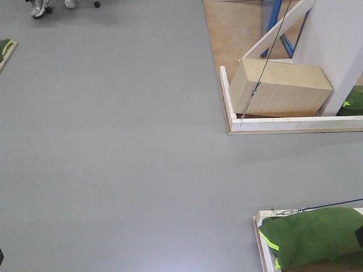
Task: Move to blue door and open it
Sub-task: 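Drive the base forward toward the blue door, arms held still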
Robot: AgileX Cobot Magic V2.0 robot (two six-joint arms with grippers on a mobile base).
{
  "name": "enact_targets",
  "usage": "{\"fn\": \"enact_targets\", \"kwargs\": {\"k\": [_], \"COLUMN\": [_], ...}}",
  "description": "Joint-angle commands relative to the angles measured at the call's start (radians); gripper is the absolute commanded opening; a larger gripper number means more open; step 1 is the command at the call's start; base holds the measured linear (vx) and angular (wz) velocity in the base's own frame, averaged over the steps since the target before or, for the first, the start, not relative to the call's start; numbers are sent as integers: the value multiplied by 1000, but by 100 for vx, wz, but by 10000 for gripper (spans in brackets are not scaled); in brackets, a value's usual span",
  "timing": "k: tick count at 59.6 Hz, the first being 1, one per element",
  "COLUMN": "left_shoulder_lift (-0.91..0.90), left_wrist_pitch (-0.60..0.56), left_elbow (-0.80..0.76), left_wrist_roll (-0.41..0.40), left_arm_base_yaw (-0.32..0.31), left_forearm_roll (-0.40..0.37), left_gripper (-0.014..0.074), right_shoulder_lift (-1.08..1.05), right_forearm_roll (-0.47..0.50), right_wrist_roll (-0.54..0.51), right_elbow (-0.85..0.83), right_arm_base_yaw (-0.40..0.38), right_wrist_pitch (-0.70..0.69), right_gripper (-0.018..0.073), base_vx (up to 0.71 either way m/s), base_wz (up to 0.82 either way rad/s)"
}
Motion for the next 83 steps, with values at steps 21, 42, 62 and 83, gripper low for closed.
{"fn": "enact_targets", "kwargs": {"k": [21, 42, 62, 83], "left_shoulder_lift": [-17, -17, -17, -17], "left_wrist_pitch": [-76, -76, -76, -76], "left_elbow": [-35, -35, -35, -35], "left_wrist_roll": [-4, -4, -4, -4], "left_arm_base_yaw": [-5, -5, -5, -5], "left_forearm_roll": [-5, -5, -5, -5], "left_gripper": [71, 71, 71, 71], "right_shoulder_lift": [-10, -10, -10, -10], "right_forearm_roll": [-9, -9, -9, -9], "right_wrist_roll": [-10, -10, -10, -10], "right_elbow": [10, 10, 10, 10], "right_arm_base_yaw": [-5, -5, -5, -5], "right_wrist_pitch": [-83, -83, -83, -83], "right_gripper": [-4, -4, -4, -4], "base_vx": [0, 0, 0, 5], "base_wz": [0, 0, 0, 0]}}
